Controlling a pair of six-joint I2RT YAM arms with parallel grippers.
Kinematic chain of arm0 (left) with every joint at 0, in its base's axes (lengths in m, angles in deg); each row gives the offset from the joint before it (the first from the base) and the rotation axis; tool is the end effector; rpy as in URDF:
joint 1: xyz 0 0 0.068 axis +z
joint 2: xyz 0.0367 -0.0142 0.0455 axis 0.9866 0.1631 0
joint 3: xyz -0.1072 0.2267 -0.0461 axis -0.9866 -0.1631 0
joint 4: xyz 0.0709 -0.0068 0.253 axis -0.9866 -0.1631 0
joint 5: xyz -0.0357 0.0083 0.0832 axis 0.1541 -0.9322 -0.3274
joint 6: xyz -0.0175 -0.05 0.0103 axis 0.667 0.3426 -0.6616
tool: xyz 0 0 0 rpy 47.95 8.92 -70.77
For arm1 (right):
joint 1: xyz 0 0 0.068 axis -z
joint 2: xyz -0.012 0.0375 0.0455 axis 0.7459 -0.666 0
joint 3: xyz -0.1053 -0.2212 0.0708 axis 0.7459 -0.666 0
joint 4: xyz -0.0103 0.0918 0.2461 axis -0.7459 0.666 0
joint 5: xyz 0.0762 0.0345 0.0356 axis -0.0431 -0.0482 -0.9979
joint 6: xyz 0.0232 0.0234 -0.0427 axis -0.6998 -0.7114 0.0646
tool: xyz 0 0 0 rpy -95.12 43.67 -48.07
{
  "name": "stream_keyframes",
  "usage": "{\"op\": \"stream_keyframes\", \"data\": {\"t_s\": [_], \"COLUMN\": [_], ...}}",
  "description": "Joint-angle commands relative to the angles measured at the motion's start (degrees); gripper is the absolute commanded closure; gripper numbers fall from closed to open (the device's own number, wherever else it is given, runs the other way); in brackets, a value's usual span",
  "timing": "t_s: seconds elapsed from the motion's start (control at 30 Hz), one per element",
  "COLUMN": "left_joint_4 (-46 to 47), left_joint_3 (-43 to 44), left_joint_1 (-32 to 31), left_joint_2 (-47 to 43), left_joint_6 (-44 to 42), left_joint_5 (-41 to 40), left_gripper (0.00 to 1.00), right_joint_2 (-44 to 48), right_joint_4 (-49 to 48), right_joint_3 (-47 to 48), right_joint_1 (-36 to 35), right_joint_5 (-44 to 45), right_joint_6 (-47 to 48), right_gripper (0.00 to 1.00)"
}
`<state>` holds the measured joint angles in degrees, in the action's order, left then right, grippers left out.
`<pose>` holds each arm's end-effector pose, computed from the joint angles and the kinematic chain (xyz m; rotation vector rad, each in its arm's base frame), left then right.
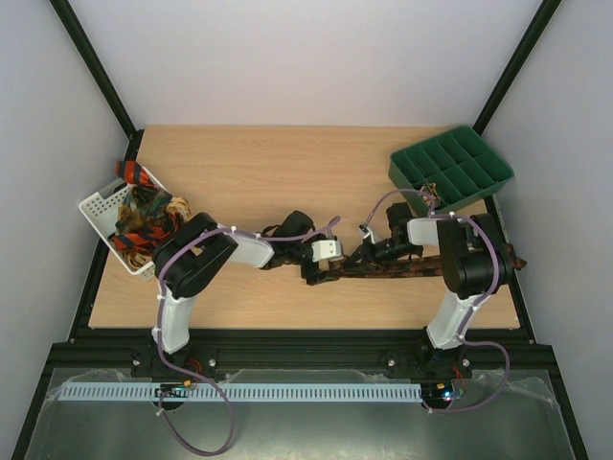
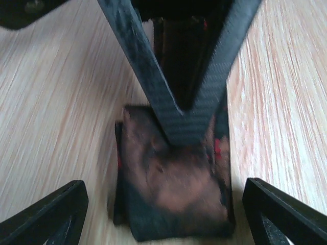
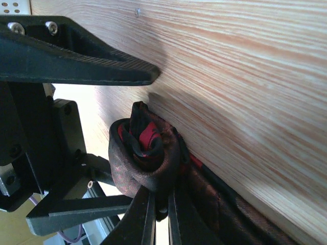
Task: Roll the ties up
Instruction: Roll the tie at the center of the board.
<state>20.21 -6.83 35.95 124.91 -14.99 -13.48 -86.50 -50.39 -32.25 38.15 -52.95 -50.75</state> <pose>0.2541 -0.2776 0.0876 1.5843 1.6219 -0.7812 0.2829 0.0783 0.0880 -0.3218 2.6539 1.2923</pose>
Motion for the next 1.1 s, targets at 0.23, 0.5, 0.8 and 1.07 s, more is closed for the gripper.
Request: {"op": "stream_keyframes", "data": {"t_s": [0.23,0.5,0.8,1.07], "left_joint_4": [-2.86,-1.75,-5.76,-6.09], "left_joint_3": [2.40,-6.84,-7.94,-7.79], "left_joint_1": [-1.49,4.09,1.98,1.52], "left_joint_2": [6.52,1.76,-0.68,0.41], "left_joint_6": [1.06,2.95,1.08,0.92], "left_joint_5": [0.80,-2.01,-1.67,-2.44], "left_gripper": [0.39,0.64,0.73,0.81], "right_joint_2": [-3.08,-4.46,-8.41,-0.94], "right_joint_4": [4.44,4.19,4.60,3.03], "right_joint_3": [1.55,4.94,4.45,4.07], "right_joint_1": [-0.55,-3.16,-3.45,-3.47], "right_joint_5": [3.02,1.50,2.35,0.54], "right_joint_6": [2.20,0.33,0.49,0.06], "right_gripper": [0.98,0.99,0.99,0.64]}}
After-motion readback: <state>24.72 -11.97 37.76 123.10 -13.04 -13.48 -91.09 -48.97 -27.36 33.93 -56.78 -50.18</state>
